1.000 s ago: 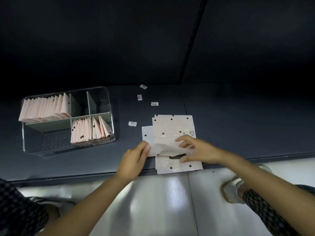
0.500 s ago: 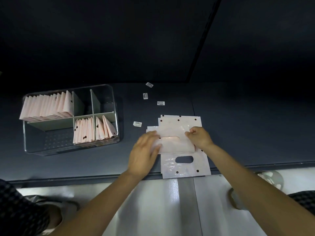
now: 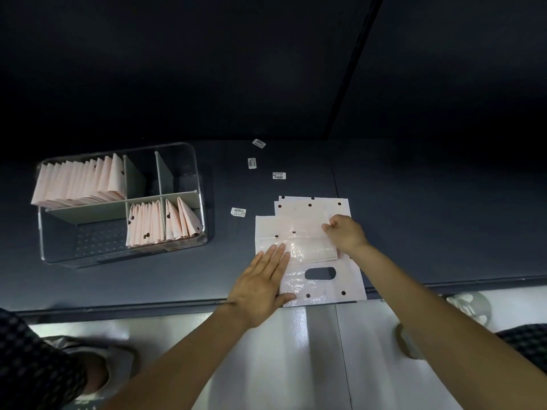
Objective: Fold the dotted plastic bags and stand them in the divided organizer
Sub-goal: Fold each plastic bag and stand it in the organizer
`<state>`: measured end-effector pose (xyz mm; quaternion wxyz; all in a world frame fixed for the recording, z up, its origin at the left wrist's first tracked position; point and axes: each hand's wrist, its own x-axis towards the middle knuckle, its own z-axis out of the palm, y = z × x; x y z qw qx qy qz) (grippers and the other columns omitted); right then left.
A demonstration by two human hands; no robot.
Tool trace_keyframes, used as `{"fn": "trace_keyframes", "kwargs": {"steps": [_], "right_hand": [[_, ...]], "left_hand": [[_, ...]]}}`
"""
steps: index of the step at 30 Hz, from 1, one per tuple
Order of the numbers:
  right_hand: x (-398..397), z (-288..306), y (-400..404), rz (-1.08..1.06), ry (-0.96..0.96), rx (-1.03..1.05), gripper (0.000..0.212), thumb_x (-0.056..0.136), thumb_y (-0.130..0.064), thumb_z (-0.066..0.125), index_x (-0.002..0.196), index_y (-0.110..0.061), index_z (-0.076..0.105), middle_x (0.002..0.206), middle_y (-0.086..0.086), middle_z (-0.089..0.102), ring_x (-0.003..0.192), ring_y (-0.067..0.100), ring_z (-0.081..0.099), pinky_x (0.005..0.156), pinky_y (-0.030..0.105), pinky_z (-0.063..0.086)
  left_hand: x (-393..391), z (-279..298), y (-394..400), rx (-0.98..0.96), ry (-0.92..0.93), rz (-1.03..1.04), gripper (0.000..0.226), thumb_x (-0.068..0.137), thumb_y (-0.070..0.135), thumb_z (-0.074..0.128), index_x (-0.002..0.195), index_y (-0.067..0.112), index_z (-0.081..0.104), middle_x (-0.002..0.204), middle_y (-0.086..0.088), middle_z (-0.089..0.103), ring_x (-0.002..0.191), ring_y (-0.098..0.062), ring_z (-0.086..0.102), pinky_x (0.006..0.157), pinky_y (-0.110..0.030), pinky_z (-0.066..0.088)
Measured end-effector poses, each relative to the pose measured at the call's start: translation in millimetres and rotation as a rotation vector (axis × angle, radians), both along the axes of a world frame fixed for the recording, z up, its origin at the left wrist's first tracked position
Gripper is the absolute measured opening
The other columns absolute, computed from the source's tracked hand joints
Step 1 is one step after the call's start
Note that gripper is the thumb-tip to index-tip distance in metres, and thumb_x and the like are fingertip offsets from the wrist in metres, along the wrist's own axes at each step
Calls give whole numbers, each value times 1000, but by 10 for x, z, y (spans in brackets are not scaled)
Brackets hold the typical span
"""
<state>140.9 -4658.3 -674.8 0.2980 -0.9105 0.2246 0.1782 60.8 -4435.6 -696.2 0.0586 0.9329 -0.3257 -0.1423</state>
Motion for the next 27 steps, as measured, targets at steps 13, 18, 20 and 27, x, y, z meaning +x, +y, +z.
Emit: {"fn": "trace_keyframes", "kwargs": {"steps": [13,18,20,27], "right_hand": [[-1017,-22,580,869,-276,-258,69,96,-52,20,150,-10,10,156,2,-3,145,19,-10,120,37,-2],[-1148,-119,143,886,-173,-413,83,84,-69,-2,144,-14,-19,149,-3,-31,139,12,-29,113,30,-22],[-1177,-95,-45,889,-149,-440,81,84,-69,-6,144,-16,-20,149,-4,-30,140,12,-26,114,32,-20],[-870,139,-76,726,-536,-373,31,76,-37,76,92,-11,72,102,3,71,91,23,68,87,35,53]], "left_hand": [[15,-1,-5,49,33,-22,79,93,62,17,143,16,-23,151,-1,-29,137,-19,-32,112,-32,-23],[45,4,23,42,33,-34,81,91,67,15,144,18,-23,149,1,-32,137,-18,-32,113,-30,-21],[83,8,46,21,50,-51,79,93,64,18,146,20,-19,152,1,-29,138,-15,-29,113,-28,-19],[283,146,55,-225,43,98,55,92,55,44,140,28,41,153,13,28,140,-9,26,110,-25,23]]}}
